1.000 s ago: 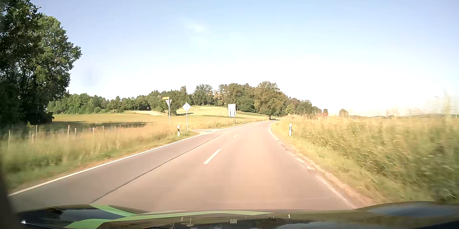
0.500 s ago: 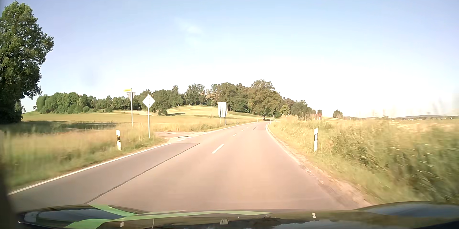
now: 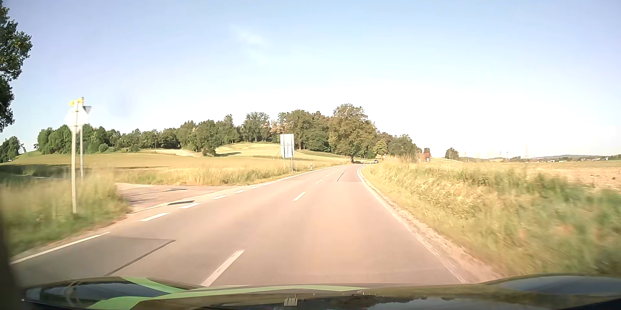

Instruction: Follow the waypoints while adhering to traffic rules and regulations

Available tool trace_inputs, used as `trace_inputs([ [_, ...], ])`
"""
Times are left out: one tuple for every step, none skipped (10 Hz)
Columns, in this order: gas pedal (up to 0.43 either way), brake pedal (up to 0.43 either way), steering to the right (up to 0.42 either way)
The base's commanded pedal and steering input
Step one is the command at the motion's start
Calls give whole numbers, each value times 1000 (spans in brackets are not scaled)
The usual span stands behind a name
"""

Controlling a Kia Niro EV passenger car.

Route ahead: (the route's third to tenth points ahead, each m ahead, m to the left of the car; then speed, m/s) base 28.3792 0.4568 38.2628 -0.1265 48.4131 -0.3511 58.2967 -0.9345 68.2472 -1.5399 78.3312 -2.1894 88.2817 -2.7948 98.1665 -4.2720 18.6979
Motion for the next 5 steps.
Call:
trace_inputs([
  [197, 0, 5],
  [197, 0, 5],
  [197, 0, 6],
  [189, 0, 6],
  [189, 0, 6],
])
